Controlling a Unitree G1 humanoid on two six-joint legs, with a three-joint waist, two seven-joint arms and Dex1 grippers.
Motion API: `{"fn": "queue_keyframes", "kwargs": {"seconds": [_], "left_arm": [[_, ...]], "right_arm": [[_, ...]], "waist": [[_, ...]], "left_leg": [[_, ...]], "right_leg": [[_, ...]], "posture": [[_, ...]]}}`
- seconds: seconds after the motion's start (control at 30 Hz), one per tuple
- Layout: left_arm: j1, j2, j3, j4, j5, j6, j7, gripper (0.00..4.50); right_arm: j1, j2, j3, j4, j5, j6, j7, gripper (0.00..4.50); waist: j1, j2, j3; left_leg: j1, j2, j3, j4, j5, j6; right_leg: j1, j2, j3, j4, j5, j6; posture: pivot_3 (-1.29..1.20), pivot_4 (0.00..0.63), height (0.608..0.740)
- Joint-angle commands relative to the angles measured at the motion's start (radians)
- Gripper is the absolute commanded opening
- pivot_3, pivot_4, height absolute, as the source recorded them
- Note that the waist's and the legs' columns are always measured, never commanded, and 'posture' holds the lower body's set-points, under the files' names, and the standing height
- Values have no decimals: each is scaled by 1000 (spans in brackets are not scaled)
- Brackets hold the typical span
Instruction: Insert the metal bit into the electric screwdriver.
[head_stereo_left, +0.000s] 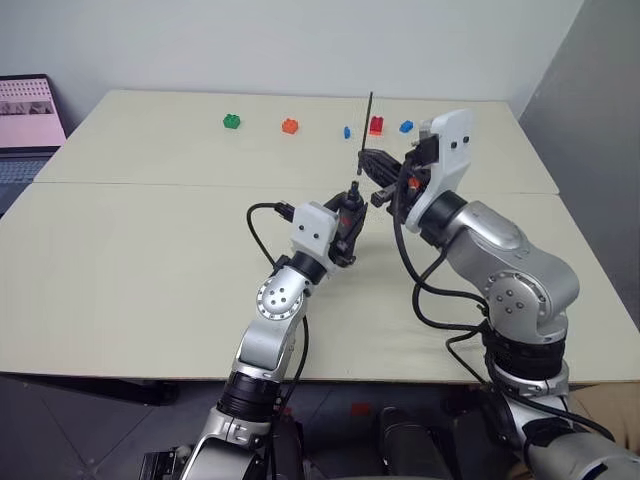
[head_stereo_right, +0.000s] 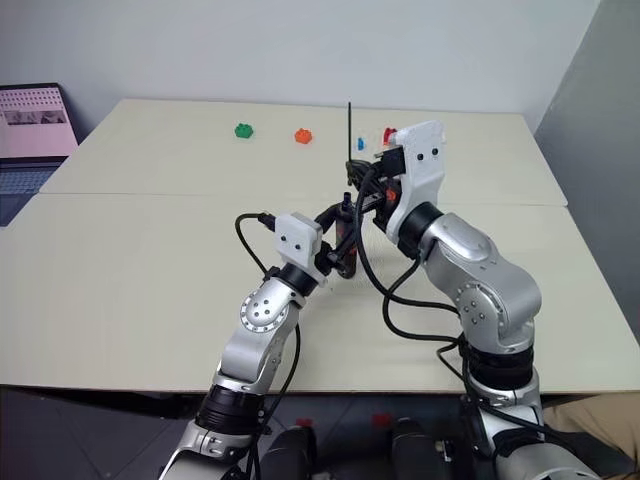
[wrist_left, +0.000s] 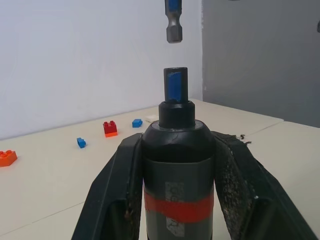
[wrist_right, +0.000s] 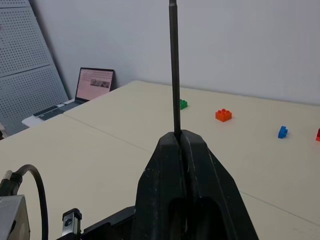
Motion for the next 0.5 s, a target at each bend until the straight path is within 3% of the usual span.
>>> {"fn": "queue_keyframes", "kwargs": {"seconds": [0.03,0.5], "left_arm": [[-6,1,8,-7,13,-14,12,1634],[-5,2,5,-10,12,-10,10,1634]], "right_arm": [[-6,9,-2,-49,1,-1,-17,0],[6,27,5,-73,13,35,-38,0]], "waist": [[0,0,0],[0,0,0]], "left_leg": [[0,0,0,0,0,0],[0,0,0,0,0,0]], "right_leg": [[0,0,0,0,0,0],[0,0,0,0,0,0]], "posture": [[0,150,740],[0,150,740]]}}
